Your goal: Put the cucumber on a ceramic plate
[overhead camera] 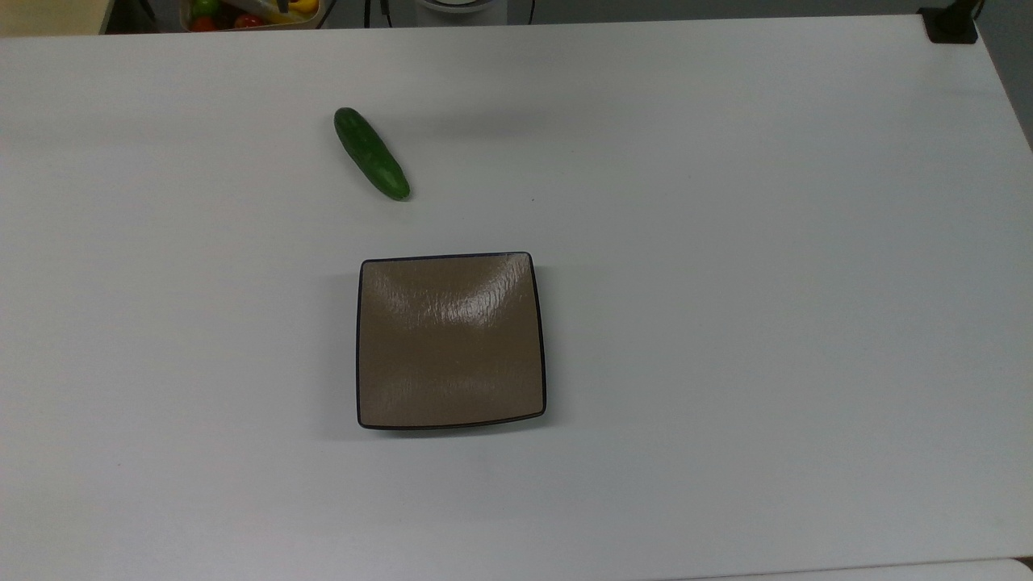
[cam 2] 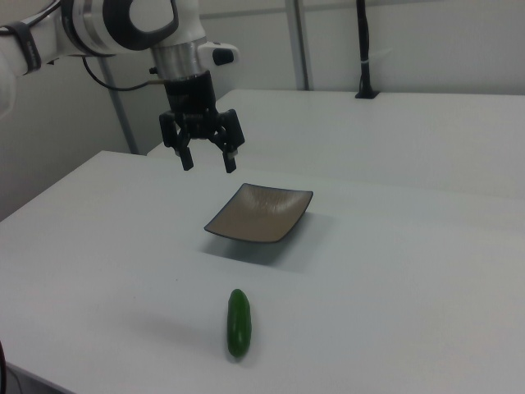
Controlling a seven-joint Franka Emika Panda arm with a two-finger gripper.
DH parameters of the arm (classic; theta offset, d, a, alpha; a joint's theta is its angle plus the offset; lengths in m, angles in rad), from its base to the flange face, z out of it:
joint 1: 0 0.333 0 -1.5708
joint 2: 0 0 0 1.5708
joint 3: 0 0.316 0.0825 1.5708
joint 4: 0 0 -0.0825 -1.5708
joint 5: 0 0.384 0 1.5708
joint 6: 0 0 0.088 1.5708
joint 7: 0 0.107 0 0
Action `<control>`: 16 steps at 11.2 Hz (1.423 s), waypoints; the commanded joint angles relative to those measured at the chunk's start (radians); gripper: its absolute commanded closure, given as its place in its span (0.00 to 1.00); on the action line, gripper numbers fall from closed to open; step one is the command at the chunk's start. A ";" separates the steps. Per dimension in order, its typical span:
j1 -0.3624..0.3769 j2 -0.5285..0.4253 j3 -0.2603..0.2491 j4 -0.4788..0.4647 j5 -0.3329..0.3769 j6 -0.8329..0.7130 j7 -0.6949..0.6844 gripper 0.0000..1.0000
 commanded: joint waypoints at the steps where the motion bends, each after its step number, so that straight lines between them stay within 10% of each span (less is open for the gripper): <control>1: 0.015 0.004 -0.006 0.009 -0.021 -0.085 -0.019 0.00; 8: 0.023 0.015 0.003 -0.153 -0.028 -0.158 -0.261 0.00; 16: -0.045 -0.191 0.014 -0.614 0.014 0.347 -0.361 0.00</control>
